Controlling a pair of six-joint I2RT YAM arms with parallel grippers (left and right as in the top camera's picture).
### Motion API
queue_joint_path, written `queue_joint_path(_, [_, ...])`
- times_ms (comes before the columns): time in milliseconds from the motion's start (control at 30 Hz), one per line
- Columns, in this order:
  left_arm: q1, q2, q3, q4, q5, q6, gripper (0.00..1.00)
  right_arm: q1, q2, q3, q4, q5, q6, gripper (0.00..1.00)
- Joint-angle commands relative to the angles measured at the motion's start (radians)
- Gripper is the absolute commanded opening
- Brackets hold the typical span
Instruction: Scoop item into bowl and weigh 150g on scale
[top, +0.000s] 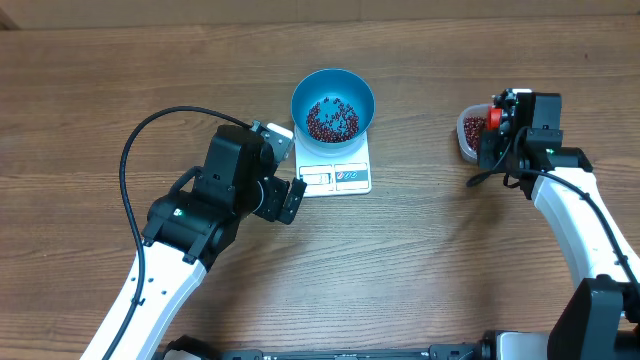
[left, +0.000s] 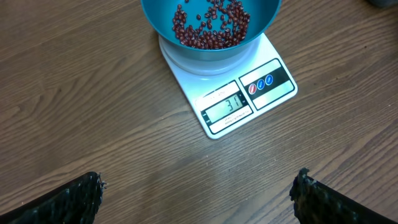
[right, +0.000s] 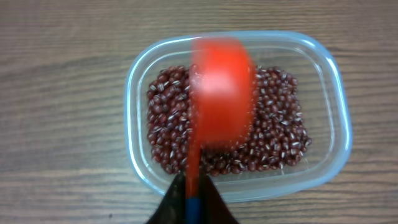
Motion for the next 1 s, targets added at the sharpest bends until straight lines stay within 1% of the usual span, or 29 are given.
queue_joint_path(0, [-0.003,0.006,-0.004,0.003,-0.011,-0.009,0.99,-0.003,0.0,0.002,0.006,0.025,0.031,0.04])
queue_joint_path(233, [-0.003,0.006,-0.004,0.003,-0.011,-0.009,0.99,-0.003,0.0,0.002,0.007,0.026,0.031,0.04])
queue_joint_path(267, [-0.003,0.006,-0.004,0.003,-0.011,-0.009,0.99,-0.003,0.0,0.002,0.008,0.026,0.031,0.06])
queue_joint_path(333, [-0.003,0.006,-0.004,0.003,-0.011,-0.009,1.0,-0.003,0.0,0.002,0.011,0.026,0.031,0.18])
queue_joint_path(367, [-0.003,0.006,-0.004,0.003,-0.011,-0.009,1.0,-0.003,0.0,0.002,0.014,0.026,0.031,0.21])
queue_joint_path(400, [-0.003,0.006,-0.004,0.003,-0.011,-0.009,0.99,-0.003,0.0,0.002,0.014,0.026,0.031,0.22])
queue_joint_path(433, [-0.003,0.006,-0.004,0.003,-0.011,-0.009,1.0,-0.003,0.0,0.002,0.014,0.026,0.031,0.19])
queue_joint_path(500, [-0.003,0.006,-0.004,0.003,-0.011,-0.009,1.0,-0.003,0.0,0.002,0.014,0.026,0.031,0.04])
queue_joint_path(967, [-0.003,0.006,-0.004,0.003,-0.011,-0.009,1.0,-0.003,0.0,0.002,0.021,0.053,0.031,0.04])
